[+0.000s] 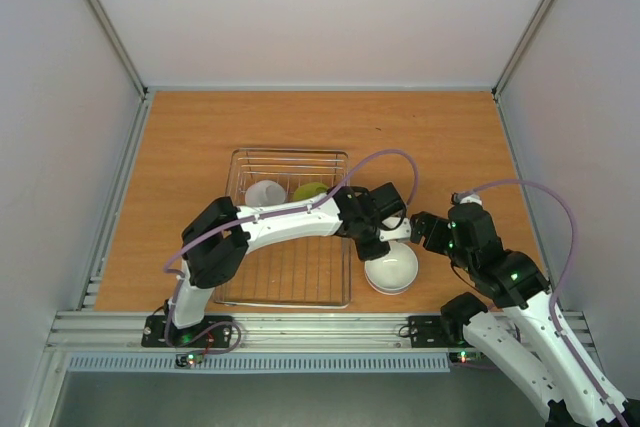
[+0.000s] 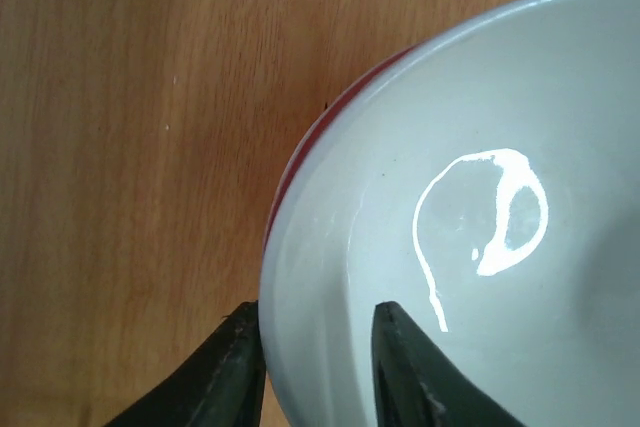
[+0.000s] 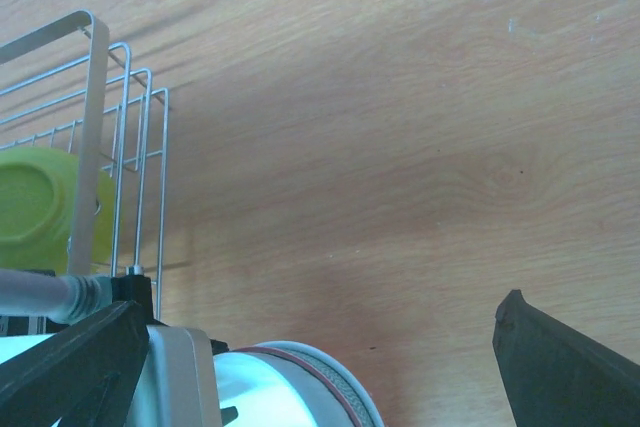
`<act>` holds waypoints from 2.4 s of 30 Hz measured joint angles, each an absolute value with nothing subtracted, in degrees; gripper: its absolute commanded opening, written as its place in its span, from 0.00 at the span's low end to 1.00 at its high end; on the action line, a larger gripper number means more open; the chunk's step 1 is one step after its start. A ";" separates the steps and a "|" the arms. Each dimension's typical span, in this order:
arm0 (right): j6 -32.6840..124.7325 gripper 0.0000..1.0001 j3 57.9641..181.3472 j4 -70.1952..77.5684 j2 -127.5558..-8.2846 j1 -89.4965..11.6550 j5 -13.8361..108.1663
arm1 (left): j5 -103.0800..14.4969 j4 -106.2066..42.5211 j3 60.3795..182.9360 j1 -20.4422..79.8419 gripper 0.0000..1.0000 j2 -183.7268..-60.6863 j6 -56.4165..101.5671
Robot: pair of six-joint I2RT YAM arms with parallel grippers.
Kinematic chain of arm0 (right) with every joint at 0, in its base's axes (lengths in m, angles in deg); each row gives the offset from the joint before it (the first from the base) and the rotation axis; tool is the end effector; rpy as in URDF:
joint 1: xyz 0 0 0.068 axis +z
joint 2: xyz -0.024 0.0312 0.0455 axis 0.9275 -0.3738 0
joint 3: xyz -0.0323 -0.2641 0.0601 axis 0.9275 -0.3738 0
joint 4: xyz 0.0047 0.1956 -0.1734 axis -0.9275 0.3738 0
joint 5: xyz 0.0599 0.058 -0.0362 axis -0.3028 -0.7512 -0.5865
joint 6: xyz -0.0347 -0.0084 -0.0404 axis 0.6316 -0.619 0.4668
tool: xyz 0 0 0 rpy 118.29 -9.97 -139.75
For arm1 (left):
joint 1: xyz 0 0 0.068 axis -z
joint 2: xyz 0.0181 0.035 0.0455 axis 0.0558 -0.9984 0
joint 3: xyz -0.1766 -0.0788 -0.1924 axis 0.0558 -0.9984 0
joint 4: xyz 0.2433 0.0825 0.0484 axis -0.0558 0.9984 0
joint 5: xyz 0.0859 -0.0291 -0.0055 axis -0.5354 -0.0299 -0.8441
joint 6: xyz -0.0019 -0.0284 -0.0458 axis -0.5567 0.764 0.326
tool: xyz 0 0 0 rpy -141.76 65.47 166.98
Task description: Load the bowls into the dish rack
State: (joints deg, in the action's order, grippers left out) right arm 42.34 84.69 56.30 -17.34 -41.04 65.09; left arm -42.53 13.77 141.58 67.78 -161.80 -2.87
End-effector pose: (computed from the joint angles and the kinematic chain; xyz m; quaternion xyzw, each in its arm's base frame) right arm 0.0944 0.0410 0.2753 -0.0958 0.9092 0.0498 0.4022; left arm 0.1765 -0.3857 0.2127 0.6304 0.7442 -0.1644 0.1473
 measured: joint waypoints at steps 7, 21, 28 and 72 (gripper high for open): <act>42.34 0.96 84.69 55.95 -17.38 -41.04 64.22 | -42.97 13.75 141.58 67.89 0.17 -161.82 -3.00; 42.31 0.96 84.69 54.97 -17.38 -41.04 64.17 | -42.86 13.79 141.52 67.91 0.01 -161.06 -3.07; 42.29 0.96 85.19 53.90 -17.03 -41.04 63.76 | -42.90 14.75 141.08 67.89 0.00 -159.05 -3.53; 31.23 0.99 77.82 36.83 -10.46 -41.00 38.21 | -16.59 8.37 135.59 43.30 0.01 -148.03 4.97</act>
